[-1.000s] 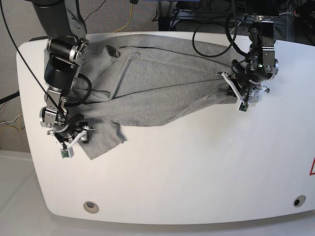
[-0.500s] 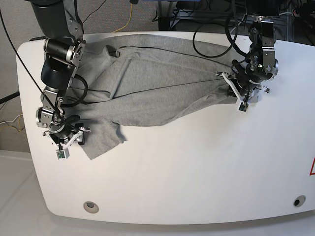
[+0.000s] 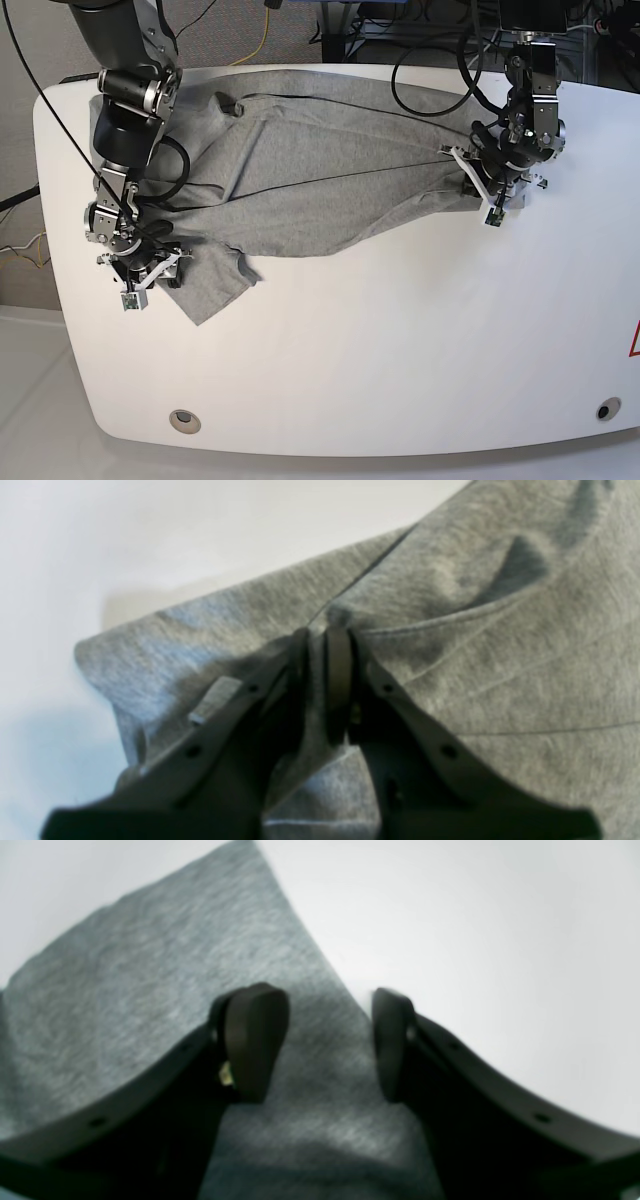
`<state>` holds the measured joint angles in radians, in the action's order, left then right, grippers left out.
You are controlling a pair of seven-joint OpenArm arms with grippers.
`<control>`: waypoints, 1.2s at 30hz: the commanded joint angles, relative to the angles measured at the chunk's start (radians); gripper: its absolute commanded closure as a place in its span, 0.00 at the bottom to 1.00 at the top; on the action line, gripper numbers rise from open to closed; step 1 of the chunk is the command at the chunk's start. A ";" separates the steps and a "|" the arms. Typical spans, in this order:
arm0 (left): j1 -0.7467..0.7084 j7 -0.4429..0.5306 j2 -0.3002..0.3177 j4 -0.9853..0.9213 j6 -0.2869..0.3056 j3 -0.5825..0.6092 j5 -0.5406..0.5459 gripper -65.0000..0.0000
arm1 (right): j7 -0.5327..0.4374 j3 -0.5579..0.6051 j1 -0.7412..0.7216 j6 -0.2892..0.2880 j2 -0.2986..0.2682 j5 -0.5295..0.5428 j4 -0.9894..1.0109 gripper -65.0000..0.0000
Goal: Fold the T-shirt properly
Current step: 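Pull the held hem corner with the right gripper up along the shirt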
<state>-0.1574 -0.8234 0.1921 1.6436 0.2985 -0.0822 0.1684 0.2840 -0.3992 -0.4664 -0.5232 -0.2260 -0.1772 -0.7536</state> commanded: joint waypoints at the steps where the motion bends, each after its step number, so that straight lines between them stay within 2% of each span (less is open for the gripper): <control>1: 0.000 -0.021 0.005 0.008 -0.002 0.000 -0.010 0.95 | 0.034 0.001 -0.010 -0.008 -0.009 -0.003 -0.008 0.52; 14: 0.002 -0.021 0.004 0.008 -0.002 0.000 -0.008 0.95 | 0.042 0.003 0.018 -0.008 0.026 -0.011 -0.022 0.53; 18: 0.002 -0.021 0.004 0.008 -0.002 0.000 -0.008 0.95 | 0.076 0.003 0.018 -0.008 0.027 -0.011 -0.036 0.66; 22: 0.002 -0.021 0.004 0.008 -0.002 0.000 -0.008 0.95 | 0.099 0.003 0.013 -0.008 0.029 -0.011 -0.037 0.87; 25: 0.002 -0.021 0.004 0.008 -0.002 0.000 -0.008 0.95 | 0.105 0.003 0.013 -0.008 0.029 -0.011 -0.037 1.00; 36: 0.002 -0.021 0.004 0.007 -0.002 0.000 -0.008 0.95 | 0.105 0.003 0.051 -0.015 0.029 -0.011 -0.054 1.00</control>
<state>-0.1577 -0.8223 0.1913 1.6436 0.2985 -0.0822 0.1688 0.3145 -0.3996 -0.4290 -0.5240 -0.1967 -0.1631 -0.7986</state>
